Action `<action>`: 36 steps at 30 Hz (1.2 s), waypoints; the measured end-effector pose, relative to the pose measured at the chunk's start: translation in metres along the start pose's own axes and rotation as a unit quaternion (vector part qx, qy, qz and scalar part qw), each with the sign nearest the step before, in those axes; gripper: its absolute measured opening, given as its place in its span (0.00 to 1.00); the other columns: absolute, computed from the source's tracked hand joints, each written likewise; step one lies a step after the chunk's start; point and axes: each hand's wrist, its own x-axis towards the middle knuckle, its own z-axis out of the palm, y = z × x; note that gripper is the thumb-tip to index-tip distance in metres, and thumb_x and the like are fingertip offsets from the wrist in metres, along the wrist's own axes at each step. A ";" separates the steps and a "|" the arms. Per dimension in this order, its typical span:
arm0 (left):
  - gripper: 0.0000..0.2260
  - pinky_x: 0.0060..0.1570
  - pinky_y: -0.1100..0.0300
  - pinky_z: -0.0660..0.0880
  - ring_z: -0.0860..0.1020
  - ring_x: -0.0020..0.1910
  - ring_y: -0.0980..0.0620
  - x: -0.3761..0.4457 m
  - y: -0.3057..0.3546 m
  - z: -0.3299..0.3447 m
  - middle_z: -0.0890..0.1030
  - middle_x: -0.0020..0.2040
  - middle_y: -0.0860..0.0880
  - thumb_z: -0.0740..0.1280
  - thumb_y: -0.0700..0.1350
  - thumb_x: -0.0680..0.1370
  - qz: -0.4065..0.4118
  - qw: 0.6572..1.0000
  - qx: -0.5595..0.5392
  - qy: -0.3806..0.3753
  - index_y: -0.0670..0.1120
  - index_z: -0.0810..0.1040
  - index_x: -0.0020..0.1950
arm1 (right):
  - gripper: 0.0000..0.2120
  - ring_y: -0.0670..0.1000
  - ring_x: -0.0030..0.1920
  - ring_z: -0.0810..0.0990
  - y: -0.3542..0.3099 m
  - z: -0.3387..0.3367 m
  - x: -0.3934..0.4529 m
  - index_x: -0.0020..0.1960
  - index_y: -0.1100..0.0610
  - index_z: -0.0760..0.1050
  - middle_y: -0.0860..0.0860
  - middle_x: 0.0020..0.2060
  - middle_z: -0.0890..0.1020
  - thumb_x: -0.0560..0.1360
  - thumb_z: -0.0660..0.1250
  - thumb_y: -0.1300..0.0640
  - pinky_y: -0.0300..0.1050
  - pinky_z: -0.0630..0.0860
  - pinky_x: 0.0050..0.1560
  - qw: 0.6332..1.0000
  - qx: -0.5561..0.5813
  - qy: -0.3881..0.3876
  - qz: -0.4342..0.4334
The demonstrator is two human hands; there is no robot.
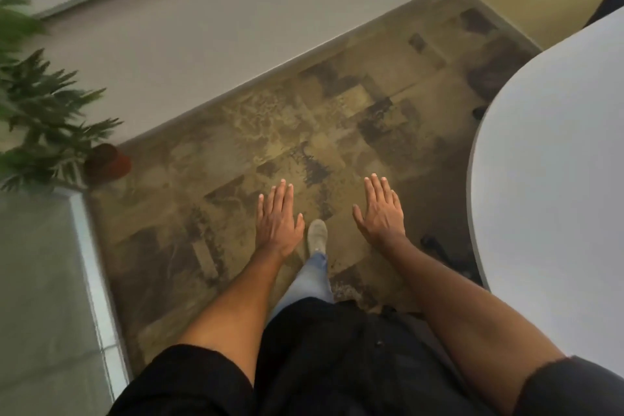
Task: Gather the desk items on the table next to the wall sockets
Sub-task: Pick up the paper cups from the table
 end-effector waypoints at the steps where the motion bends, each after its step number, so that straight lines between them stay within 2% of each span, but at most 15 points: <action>1: 0.32 0.79 0.44 0.46 0.50 0.82 0.47 0.030 0.003 -0.005 0.49 0.83 0.46 0.58 0.53 0.81 0.011 1.000 0.002 -0.012 0.45 0.50 0.82 | 0.35 0.54 0.82 0.44 0.004 -0.009 0.021 0.83 0.56 0.45 0.52 0.82 0.47 0.83 0.51 0.41 0.53 0.49 0.81 1.000 0.002 0.000 0.020; 7: 0.33 0.79 0.45 0.45 0.47 0.82 0.48 0.206 0.038 -0.039 0.47 0.83 0.47 0.56 0.55 0.82 0.103 0.993 0.032 -0.046 0.46 0.47 0.82 | 0.35 0.54 0.82 0.45 0.047 -0.068 0.129 0.83 0.56 0.46 0.52 0.82 0.48 0.83 0.51 0.41 0.53 0.49 0.81 0.993 -0.002 0.021 0.118; 12: 0.33 0.79 0.44 0.46 0.49 0.82 0.47 0.325 0.101 -0.073 0.49 0.83 0.46 0.57 0.54 0.81 0.204 0.977 0.042 -0.053 0.45 0.50 0.82 | 0.34 0.54 0.82 0.45 0.088 -0.115 0.205 0.83 0.55 0.47 0.52 0.82 0.49 0.83 0.52 0.41 0.54 0.50 0.81 0.977 0.035 0.057 0.202; 16: 0.34 0.79 0.45 0.46 0.52 0.81 0.47 0.413 0.153 -0.072 0.51 0.83 0.46 0.60 0.53 0.80 0.237 0.967 0.053 -0.072 0.45 0.52 0.82 | 0.34 0.54 0.82 0.46 0.128 -0.140 0.260 0.82 0.55 0.49 0.52 0.82 0.50 0.83 0.53 0.42 0.54 0.51 0.81 0.963 0.070 0.066 0.250; 22: 0.33 0.79 0.44 0.46 0.52 0.81 0.47 0.540 0.256 -0.073 0.51 0.83 0.46 0.60 0.53 0.80 0.296 0.949 0.079 -0.078 0.45 0.53 0.82 | 0.33 0.53 0.82 0.44 0.214 -0.172 0.349 0.83 0.54 0.47 0.51 0.82 0.48 0.83 0.51 0.41 0.54 0.49 0.81 0.945 0.098 0.065 0.305; 30: 0.33 0.79 0.43 0.47 0.53 0.81 0.46 0.678 0.408 -0.103 0.52 0.82 0.46 0.61 0.53 0.80 0.352 0.930 0.086 -0.064 0.45 0.53 0.82 | 0.32 0.53 0.82 0.44 0.327 -0.253 0.439 0.83 0.52 0.47 0.49 0.82 0.47 0.83 0.50 0.39 0.54 0.48 0.82 0.903 0.155 0.111 0.386; 36: 0.33 0.79 0.43 0.48 0.54 0.81 0.46 0.752 0.522 -0.103 0.54 0.82 0.46 0.61 0.53 0.79 0.432 0.894 0.098 -0.070 0.45 0.55 0.81 | 0.33 0.54 0.82 0.45 0.405 -0.293 0.482 0.83 0.51 0.48 0.50 0.82 0.47 0.82 0.50 0.38 0.55 0.50 0.81 0.868 0.163 0.122 0.454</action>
